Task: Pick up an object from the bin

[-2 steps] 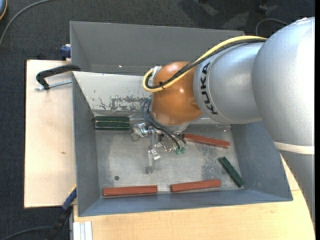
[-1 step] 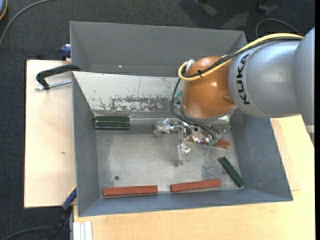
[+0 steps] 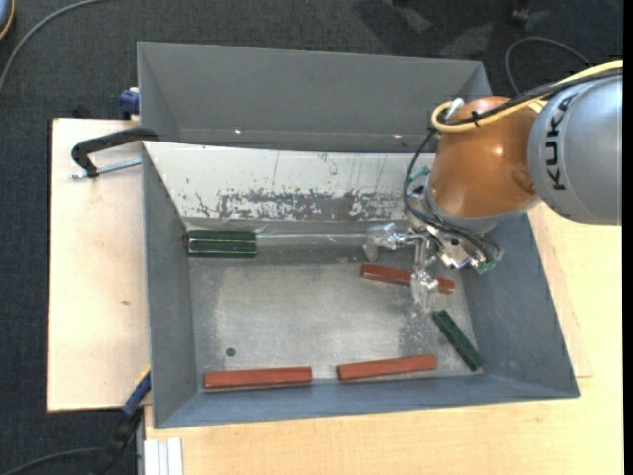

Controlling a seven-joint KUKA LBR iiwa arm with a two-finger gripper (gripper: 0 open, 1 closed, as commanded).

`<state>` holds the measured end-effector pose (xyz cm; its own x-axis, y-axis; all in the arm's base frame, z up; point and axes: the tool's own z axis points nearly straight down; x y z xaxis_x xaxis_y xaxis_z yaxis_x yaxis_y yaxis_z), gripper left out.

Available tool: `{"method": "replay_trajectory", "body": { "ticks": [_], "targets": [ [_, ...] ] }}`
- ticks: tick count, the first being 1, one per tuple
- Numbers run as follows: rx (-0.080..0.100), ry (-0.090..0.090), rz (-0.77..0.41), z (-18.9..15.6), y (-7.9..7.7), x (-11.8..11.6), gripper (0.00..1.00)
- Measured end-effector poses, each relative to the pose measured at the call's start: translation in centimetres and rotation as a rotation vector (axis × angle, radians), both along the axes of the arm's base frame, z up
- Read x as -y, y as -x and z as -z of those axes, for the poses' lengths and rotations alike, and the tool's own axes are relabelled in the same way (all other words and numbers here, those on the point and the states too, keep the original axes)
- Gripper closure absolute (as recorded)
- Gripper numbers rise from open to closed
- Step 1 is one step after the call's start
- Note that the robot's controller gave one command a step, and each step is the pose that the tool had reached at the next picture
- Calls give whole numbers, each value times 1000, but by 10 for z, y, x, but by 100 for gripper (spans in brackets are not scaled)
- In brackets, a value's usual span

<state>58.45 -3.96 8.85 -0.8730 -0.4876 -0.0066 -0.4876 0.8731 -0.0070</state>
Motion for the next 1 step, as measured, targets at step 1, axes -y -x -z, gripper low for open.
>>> {"method": "replay_trajectory", "body": {
  "ticks": [1],
  "targets": [
    [-7, -4, -168, 17, 40, -21, 0]
  ]
}}
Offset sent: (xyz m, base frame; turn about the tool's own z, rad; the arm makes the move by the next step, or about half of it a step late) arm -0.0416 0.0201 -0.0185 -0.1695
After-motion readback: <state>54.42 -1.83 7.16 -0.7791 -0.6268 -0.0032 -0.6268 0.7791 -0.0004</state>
